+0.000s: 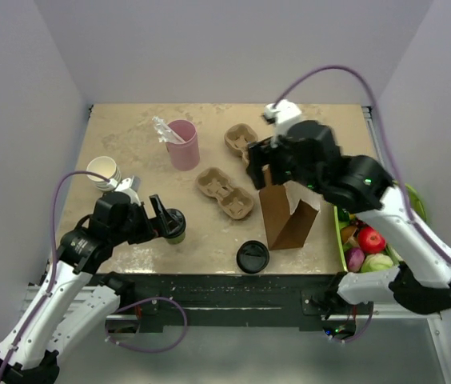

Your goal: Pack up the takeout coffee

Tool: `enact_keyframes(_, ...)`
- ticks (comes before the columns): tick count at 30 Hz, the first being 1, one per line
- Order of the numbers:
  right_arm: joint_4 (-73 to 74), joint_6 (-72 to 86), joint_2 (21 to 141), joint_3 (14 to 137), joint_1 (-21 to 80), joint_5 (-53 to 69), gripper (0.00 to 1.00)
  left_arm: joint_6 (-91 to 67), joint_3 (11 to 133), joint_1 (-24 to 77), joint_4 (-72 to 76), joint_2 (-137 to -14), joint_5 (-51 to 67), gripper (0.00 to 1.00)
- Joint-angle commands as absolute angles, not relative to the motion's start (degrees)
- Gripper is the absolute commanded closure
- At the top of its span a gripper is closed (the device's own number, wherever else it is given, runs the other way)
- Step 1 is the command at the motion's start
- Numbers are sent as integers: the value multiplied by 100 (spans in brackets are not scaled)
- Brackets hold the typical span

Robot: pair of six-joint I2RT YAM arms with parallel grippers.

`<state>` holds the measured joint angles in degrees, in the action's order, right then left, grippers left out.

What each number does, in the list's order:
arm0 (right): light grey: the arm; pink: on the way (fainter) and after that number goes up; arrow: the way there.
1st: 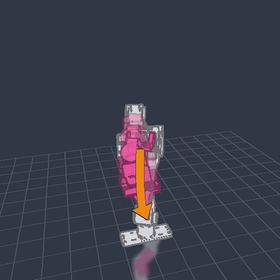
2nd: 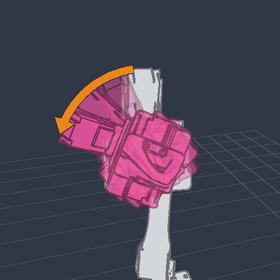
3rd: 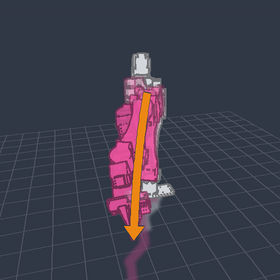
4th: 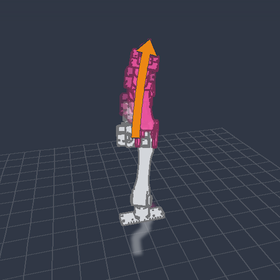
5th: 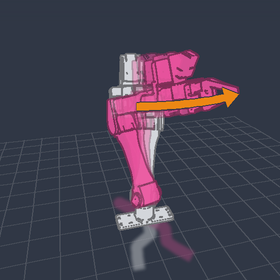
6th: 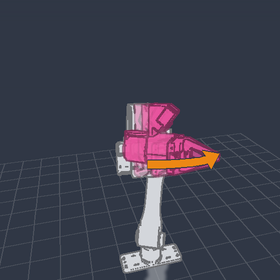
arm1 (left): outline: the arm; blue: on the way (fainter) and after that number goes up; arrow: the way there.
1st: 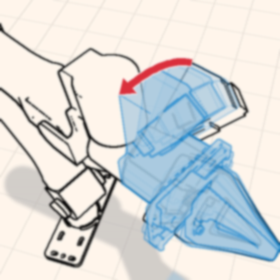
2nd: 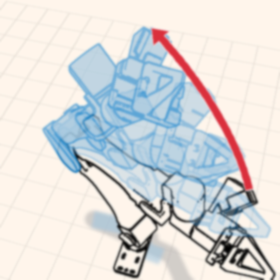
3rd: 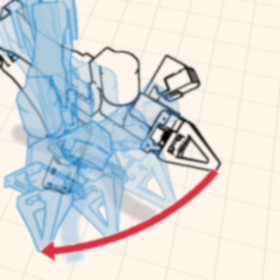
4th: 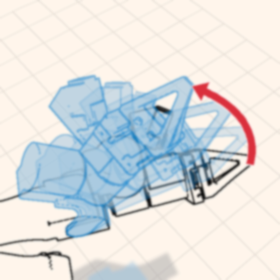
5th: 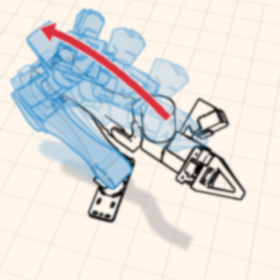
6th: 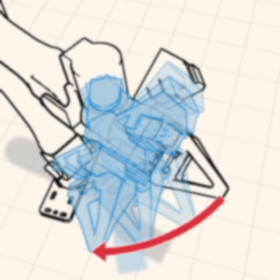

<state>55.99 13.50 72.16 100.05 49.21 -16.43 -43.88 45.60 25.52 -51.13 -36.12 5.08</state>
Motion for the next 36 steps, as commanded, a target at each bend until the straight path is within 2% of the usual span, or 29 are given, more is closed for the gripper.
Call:
enact_keyframes(1,5370,1028,8339,10379,5948,-2671,17,-4307,4869,2549,-5256,-3568,326,0)
enact_keyframes(10,4669,439,9764,9854,5994,-2067,17,-4271,5027,2549,-5669,-3366,70,0)
enact_keyframes(15,4254,684,10142,9001,5968,-1775,30,-4315,5001,2549,-5669,-3287,97,0)
enact_keyframes(21,3851,1063,10573,8351,5854,-1890,38,-4315,4975,2549,-5739,-3235,106,0)
enact_keyframes(30,3085,1142,11152,8288,5564,-2021,51,-4359,4904,2549,-5739,-3190,149,0)
enact_keyframes(33,3067,1204,11258,8306,5493,-2118,61,-4368,4913,2549,-5748,-3173,167,0)
enact_keyframes(34,3067,1221,11267,8297,5476,-2101,69,-4368,4922,2549,-5739,-3155,158,1)
enact_keyframes(35,3076,1248,11241,8306,5467,-2118,81,-4377,4922,2549,-5739,-3164,158,0)
enact_keyframes(36,3111,1326,11215,8306,5475,-2109,87,-4368,4931,2549,-5748,-3164,158,0)
